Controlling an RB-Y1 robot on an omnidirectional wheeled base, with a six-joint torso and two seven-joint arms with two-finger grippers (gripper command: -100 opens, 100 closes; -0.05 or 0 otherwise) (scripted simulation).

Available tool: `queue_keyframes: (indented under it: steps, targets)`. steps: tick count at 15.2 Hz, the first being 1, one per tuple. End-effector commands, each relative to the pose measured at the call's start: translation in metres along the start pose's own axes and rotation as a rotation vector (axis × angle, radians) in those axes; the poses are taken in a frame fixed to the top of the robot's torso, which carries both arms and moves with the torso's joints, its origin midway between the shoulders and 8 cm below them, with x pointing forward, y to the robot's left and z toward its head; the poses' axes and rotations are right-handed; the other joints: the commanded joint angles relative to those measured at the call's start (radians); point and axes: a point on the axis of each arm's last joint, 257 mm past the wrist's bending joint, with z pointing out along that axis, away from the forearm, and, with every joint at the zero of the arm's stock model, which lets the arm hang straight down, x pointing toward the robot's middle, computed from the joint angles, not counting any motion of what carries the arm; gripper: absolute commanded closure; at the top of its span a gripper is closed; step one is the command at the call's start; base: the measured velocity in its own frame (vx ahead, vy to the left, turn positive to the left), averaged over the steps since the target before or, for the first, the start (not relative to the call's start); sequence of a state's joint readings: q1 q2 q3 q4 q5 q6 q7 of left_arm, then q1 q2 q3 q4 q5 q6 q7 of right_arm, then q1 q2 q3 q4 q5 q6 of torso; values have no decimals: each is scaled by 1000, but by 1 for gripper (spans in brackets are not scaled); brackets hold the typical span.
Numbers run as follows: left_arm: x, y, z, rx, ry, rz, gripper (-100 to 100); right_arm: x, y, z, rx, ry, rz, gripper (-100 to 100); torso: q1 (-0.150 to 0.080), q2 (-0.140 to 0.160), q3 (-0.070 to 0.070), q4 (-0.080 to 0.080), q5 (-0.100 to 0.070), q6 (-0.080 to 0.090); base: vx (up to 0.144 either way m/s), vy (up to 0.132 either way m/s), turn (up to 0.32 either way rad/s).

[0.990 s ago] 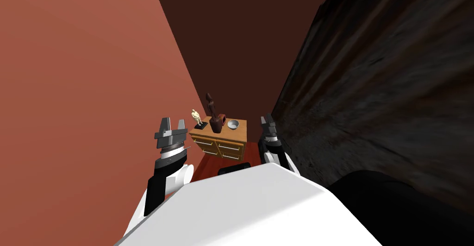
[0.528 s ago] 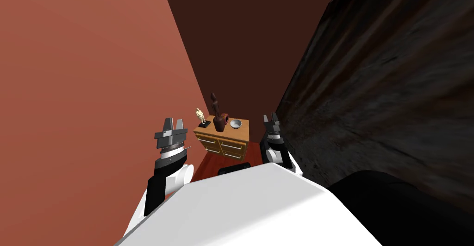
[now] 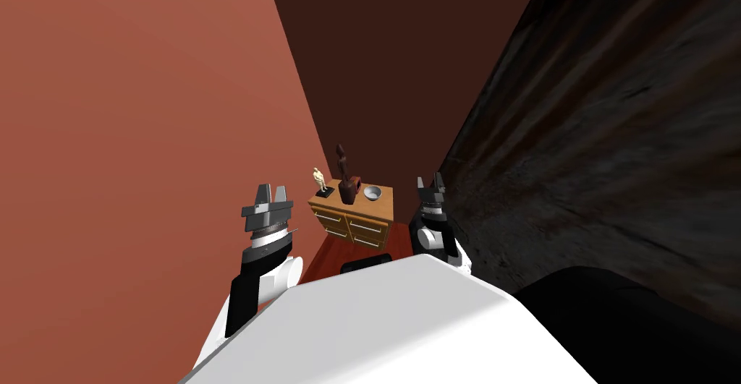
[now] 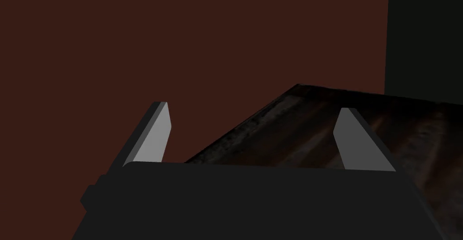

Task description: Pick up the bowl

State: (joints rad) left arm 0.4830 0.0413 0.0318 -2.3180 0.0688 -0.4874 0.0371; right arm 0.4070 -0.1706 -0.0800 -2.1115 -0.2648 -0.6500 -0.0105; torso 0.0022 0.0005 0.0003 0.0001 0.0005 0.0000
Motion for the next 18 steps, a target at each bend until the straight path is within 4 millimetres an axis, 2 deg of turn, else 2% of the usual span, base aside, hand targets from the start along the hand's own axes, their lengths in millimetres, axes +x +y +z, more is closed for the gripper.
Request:
queue_keyframes:
  steps: [1,3,4,7,8,11,12,15,16,18]
  targets:
    - [0,0,0,0,0,0,0,-16,3,6,-30,-28,33,-100,0,0,0,0,0,0,-1,41,82]
    - [0,0,0,0,0,0,0,-22,3,6,-30,-51,63,-100,0,0,0,0,0,0,-1,34,71]
    - [0,0,0,0,0,0,0,-34,6,11,-59,-69,80,-100,0,0,0,0,0,0,-7,44,99]
    - [0,0,0,0,0,0,0,-41,5,10,-60,-96,115,-100,1,0,0,0,0,0,-3,36,44]
    - [0,0,0,0,0,0,0,-56,8,15,-92,-122,139,-100,0,0,0,0,0,0,4,34,105]
    - [0,0,0,0,0,0,0,-62,8,14,-93,-146,170,-100,0,-1,0,0,0,0,5,29,52]
    - [0,0,0,0,0,0,0,-78,11,18,-129,-174,194,-100,-1,0,0,0,0,0,-5,38,129]
    - [0,0,0,0,0,0,0,-85,10,16,-131,-200,227,-100,0,0,0,0,0,0,0,29,50]
    - [0,0,0,0,0,0,0,-101,14,20,-170,-230,252,-100,-1,0,0,0,0,0,6,32,100]
    - [0,0,0,0,0,0,0,-108,12,18,-173,-257,285,-100,0,-1,-1,0,0,0,7,38,91]
